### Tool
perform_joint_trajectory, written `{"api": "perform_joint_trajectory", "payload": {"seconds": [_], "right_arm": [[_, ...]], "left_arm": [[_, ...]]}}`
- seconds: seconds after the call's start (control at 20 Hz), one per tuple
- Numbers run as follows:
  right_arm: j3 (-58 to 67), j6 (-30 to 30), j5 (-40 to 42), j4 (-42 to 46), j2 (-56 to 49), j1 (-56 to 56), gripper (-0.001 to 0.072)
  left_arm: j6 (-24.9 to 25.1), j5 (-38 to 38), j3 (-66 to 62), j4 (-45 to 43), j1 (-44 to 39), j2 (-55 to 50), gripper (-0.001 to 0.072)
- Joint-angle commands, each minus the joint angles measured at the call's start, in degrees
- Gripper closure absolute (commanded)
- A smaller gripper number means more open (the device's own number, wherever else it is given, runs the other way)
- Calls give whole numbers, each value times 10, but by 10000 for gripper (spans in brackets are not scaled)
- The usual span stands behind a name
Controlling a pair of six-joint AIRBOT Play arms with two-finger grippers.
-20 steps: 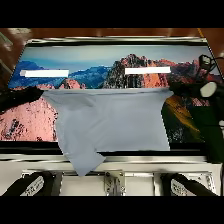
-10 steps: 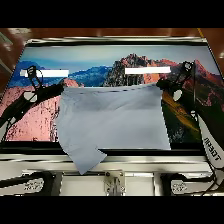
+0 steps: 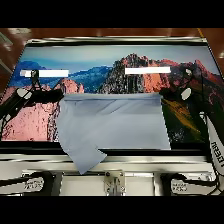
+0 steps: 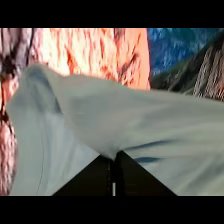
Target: Fold the shirts.
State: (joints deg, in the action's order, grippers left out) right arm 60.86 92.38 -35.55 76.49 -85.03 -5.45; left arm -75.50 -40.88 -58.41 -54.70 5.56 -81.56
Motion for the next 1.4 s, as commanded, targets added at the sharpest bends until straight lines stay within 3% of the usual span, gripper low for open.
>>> {"api": "perform_joint_trajectory", "payload": {"seconds": [0.0, 0.25, 0.3, 0.35, 0.4, 0.45, 0.5, 0.7, 0.9, 1.1, 1.35], "right_arm": [[0, -1, -164, 10, 0, -26, 652], [0, 0, -169, -41, -21, -28, 644], [0, 0, -168, -55, -23, -28, 593], [0, -1, -167, -63, -22, -28, 419], [6, -17, -170, -72, -19, -28, 237], [15, -39, -188, -69, -10, -31, 237], [26, -54, -209, -64, 1, -36, 236], [69, -107, -356, 30, 80, -101, 236], [52, -160, -506, 29, 117, -231, 236], [-7, -163, -492, -75, 126, -307, 236], [-43, -162, -450, -77, 126, -304, 236]], "left_arm": [[-35, -198, -4, -27, 36, -19, 674], [-54, -224, -3, -27, 38, -41, 674], [-54, -224, -3, -27, 38, -42, 672], [-58, -228, -4, -27, 38, -42, 642], [-63, -239, -7, -27, 39, -40, 422], [-62, -256, -12, -29, 43, -38, 186], [-62, -275, -17, -32, 54, -34, 135], [-51, -378, -10, -66, 133, 38, 136], [0, -442, 121, -98, 242, 162, 135], [60, -440, 272, -81, 309, 228, 136], [65, -376, 349, -48, 278, 215, 136]]}}
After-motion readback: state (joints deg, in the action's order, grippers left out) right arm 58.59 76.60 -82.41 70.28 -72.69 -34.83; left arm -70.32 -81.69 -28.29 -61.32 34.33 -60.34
